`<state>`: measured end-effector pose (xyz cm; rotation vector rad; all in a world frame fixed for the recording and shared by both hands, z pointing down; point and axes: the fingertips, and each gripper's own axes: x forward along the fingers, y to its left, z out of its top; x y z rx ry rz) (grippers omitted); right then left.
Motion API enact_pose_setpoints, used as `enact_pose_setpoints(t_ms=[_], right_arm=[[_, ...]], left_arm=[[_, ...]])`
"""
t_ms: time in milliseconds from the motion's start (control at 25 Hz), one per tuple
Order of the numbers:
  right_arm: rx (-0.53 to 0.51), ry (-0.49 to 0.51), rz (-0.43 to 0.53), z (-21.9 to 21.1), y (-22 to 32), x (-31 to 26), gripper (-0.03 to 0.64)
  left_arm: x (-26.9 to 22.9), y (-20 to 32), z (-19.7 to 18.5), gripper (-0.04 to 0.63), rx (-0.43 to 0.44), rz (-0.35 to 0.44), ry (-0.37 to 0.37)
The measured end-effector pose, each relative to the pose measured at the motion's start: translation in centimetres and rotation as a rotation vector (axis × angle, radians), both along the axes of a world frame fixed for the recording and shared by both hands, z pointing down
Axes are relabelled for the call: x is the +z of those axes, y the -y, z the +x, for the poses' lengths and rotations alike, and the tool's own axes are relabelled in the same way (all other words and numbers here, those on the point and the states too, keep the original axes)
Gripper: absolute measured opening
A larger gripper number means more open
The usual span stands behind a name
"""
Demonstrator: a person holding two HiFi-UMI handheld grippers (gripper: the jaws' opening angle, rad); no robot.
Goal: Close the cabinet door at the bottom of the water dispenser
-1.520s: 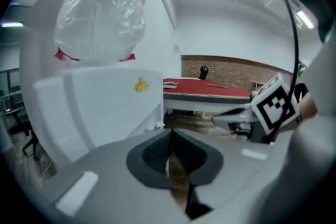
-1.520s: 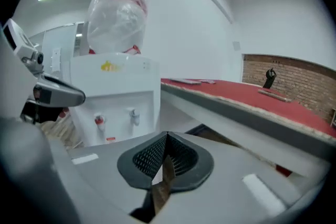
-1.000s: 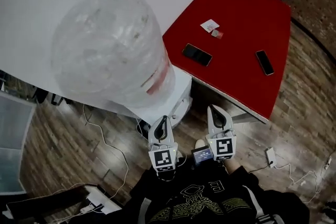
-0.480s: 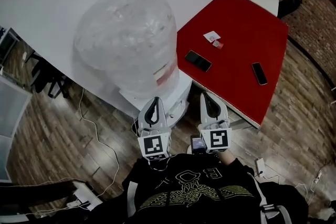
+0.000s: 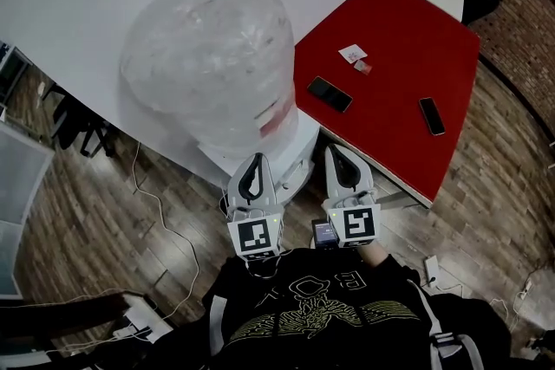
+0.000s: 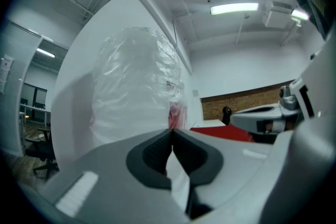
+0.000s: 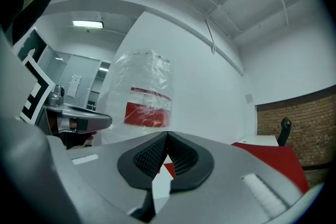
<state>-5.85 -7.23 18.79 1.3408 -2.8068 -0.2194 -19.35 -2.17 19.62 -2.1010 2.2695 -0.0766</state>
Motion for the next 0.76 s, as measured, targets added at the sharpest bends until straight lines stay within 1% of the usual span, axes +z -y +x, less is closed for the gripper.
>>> enact_pose_setpoints(t_ms=[240,440,760], right_arm=[[0.006,0.012,-0.025,0.2,0.15,0.52,-0.003],[0.002,0.015,-0.022,0.1,-0.07,0.49,-0.003],[-0.015,0.018,-0.044,0.15,-0.35,0.94,-0.003]], left_arm=[[-0.19,0.05,-0.36,0.006,-0.006,0.007,-0.011],[-0.15,-0.15,-0.23,0.008,-0.006,0.003,0.0],[0.03,-0.5,-0.04,0.008,-0.009,-0.003,0.021]])
